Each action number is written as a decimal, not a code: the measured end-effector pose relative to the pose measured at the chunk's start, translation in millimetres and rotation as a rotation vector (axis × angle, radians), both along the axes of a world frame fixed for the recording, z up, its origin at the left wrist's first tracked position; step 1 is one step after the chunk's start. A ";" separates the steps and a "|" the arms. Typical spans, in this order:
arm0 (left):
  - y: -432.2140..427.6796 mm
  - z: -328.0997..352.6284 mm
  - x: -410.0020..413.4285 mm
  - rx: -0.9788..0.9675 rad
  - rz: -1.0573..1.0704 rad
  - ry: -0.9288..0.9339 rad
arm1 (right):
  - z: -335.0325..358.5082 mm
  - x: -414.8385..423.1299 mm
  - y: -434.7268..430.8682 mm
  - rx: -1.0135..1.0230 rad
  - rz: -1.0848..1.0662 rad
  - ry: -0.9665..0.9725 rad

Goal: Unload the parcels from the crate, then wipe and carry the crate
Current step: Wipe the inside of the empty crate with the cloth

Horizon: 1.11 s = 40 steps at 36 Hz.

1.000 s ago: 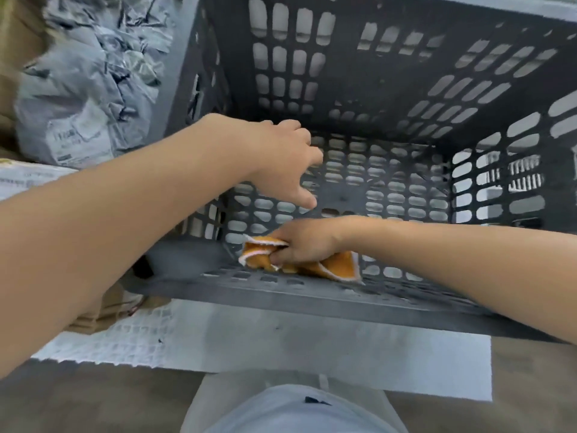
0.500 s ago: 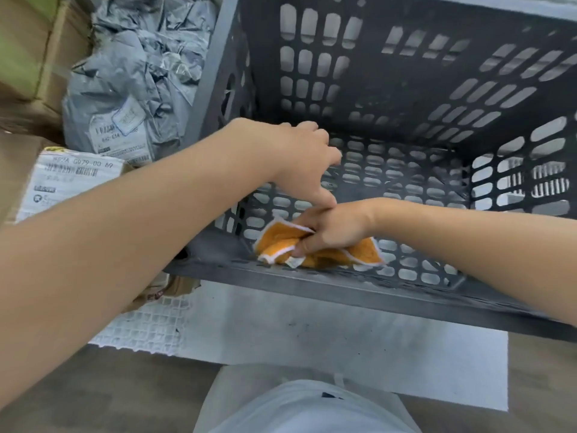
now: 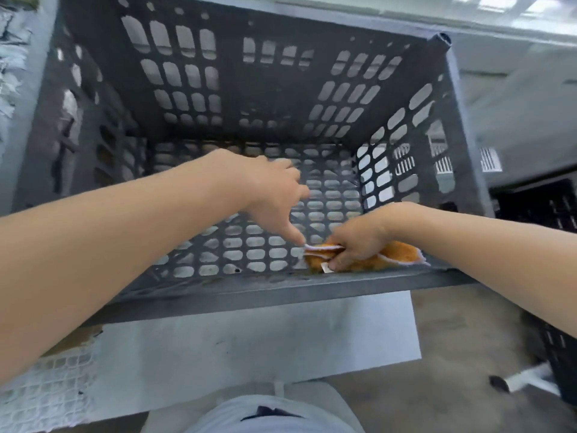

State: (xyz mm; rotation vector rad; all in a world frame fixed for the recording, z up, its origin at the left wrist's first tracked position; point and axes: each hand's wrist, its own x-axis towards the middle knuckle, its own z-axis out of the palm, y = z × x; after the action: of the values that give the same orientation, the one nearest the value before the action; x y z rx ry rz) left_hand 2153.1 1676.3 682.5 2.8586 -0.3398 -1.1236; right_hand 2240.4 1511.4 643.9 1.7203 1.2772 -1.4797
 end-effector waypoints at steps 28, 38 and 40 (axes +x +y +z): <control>51.5 13.8 -29.8 0.142 0.193 0.125 | 24.5 -40.3 53.9 0.007 -0.262 0.196; 108.4 32.6 -83.0 0.185 0.436 -0.009 | 17.9 -108.7 128.1 0.160 -0.164 0.353; 115.5 34.8 -91.9 0.178 0.501 -0.067 | 18.5 -119.9 139.8 0.185 -0.169 0.373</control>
State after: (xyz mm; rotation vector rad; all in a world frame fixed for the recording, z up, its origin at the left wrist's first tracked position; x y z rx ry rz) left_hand 2061.2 1791.8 717.4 2.8771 0.4741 -0.9971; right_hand 2120.5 1651.2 662.3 1.7588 1.5285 -1.9013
